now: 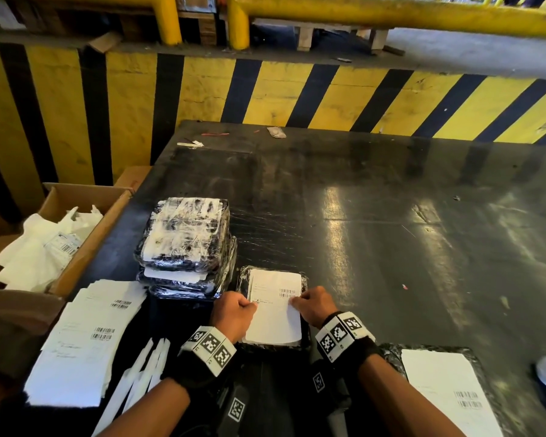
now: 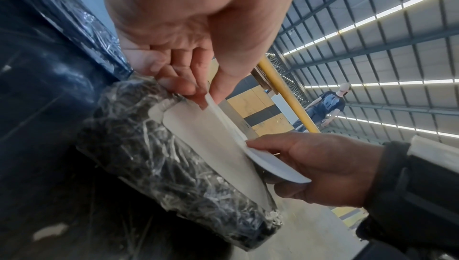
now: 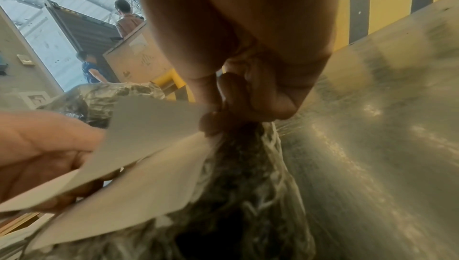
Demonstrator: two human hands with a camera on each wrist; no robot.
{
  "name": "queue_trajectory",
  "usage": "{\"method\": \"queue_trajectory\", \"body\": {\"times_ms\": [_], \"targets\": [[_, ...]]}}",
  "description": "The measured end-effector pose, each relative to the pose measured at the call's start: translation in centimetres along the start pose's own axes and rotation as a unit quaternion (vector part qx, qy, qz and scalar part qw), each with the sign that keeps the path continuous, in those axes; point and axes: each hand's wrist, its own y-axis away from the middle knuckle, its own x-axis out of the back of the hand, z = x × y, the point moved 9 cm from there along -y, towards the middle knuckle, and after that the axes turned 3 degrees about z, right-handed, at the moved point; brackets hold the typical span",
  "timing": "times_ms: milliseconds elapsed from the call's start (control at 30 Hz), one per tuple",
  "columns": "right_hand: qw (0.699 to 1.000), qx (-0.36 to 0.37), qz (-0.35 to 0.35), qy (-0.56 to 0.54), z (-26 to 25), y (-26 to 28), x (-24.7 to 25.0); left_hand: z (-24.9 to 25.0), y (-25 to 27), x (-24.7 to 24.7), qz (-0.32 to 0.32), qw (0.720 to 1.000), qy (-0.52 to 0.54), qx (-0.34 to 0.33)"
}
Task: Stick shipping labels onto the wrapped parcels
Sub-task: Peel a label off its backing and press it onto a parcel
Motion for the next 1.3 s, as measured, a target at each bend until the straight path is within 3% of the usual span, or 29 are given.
{"method": "queue_trajectory", "body": {"times_ms": [267, 500, 633, 767, 900, 1100, 1233, 1300], "targets": [[0.999, -0.012, 0.026, 0.032, -0.2, 0.0, 0.2, 0.6, -0.3, 0.0, -0.018, 0.992, -0.124, -0.002], [0.988, -0.011, 0.041, 0.151, -0.8, 0.9, 1.3, 1.4, 0.1, 0.0, -0.030, 0.975, -0.217, -0.031], [0.985, -0.019, -0.005, 0.172, 0.1, 2.1, 1.6, 1.0, 0.8, 0.1, -0.029, 0.969, -0.242, -0.050], [0.969, 0.021, -0.072, 0.235, -0.6, 3.9, 0.6, 0.3, 1.7, 0.3, -0.038, 0.963, -0.246, -0.108], [0.972, 0.040, -0.111, 0.203, -1.0, 4.8, 0.1, -1.3, 2.6, -0.6, -0.077, 0.974, -0.187, -0.104], [0.973, 0.082, -0.140, 0.166, -0.7, 5.7, -1.4, -3.0, 4.0, -0.1, -0.066, 0.977, -0.171, -0.113], [0.959, 0.108, -0.160, 0.206, -0.3, 6.0, -2.3, -2.9, 5.4, 1.0, -0.024, 0.951, -0.265, -0.155], [0.948, 0.136, -0.124, 0.260, -1.1, 6.3, -1.4, -1.8, 5.5, 0.9, -0.012, 0.925, -0.321, -0.203]]}}
